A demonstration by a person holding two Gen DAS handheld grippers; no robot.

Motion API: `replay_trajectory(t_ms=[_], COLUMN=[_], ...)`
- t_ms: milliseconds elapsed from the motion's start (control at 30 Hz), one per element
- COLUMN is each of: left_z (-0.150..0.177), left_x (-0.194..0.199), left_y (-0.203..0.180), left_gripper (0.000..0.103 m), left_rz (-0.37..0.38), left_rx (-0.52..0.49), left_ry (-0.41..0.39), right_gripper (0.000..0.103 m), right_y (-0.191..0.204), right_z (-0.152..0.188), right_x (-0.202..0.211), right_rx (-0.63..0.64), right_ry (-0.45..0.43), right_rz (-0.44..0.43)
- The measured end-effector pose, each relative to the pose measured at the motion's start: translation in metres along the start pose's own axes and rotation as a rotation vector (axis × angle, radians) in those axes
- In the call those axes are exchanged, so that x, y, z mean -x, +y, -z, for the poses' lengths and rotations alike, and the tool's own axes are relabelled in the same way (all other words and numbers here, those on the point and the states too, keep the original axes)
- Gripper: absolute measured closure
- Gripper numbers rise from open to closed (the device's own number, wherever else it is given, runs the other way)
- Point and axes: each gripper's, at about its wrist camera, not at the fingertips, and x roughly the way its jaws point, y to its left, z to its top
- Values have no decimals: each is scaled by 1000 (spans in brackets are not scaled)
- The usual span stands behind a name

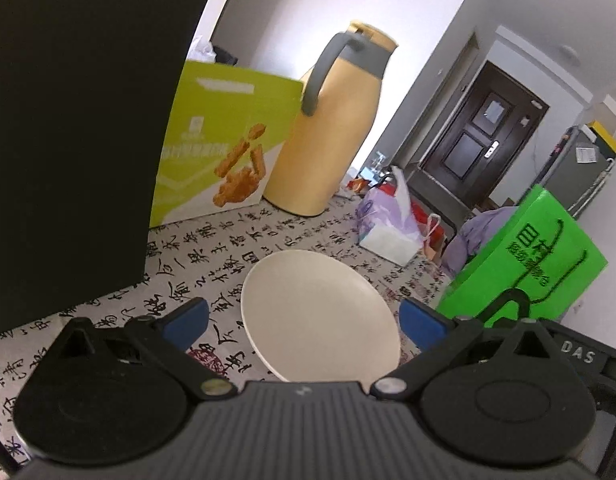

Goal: Organize plates and bowls
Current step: 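Move the left gripper toward the cream plate beside the yellow thermos, then close the left gripper on the rim of the cream plate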

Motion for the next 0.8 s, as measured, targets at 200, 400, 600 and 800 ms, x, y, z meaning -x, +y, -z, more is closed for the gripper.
replay_trajectory(t_ms=[200, 400, 600, 800], left_z=[-2, -2, 15, 22], left_x=[-29, -60, -91, -111], left_y=[3, 7, 28, 31], left_gripper=[0, 0, 0, 0], left_rz=[-21, -69, -72, -88], left_rx=[41, 59, 82, 21], left_ry=[44, 66, 61, 67], right_gripper=[0, 1, 16, 15], right_y=[11, 33, 53, 62], right_z=[-7, -11, -8, -9], right_x=[-23, -40, -70, -102], right_rx=[30, 144, 256, 234], right_ry=[41, 11, 70, 120], right_rz=[-14, 17, 17, 35])
